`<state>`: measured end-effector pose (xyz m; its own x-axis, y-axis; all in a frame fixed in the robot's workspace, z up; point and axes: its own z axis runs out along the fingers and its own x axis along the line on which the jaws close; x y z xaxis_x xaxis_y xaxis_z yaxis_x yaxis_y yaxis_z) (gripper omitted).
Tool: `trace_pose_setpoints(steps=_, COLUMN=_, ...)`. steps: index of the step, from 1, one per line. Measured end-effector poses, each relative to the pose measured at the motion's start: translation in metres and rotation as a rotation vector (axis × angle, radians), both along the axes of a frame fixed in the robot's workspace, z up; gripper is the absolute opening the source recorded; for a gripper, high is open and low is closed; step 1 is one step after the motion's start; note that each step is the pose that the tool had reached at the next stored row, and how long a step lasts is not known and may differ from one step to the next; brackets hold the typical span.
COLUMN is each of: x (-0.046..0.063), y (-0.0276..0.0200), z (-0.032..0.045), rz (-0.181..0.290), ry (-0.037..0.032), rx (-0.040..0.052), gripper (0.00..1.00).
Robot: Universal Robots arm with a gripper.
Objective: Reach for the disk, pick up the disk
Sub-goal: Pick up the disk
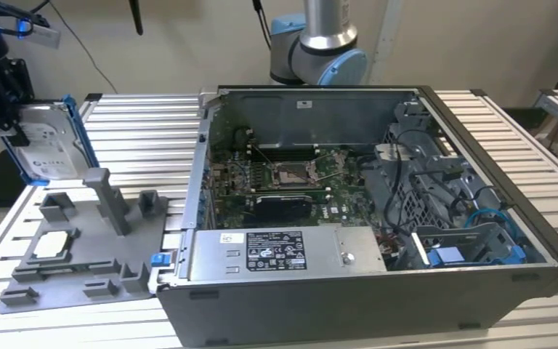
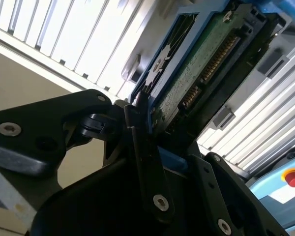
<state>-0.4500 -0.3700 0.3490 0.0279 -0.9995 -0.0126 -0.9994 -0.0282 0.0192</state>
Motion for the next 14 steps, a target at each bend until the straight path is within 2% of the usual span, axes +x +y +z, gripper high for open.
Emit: trace_pose_setpoints(steps=14, x=0.0, y=0.0, z=0.0169, rz=0.0, ry=0.0, rx=0.0, gripper=0.0)
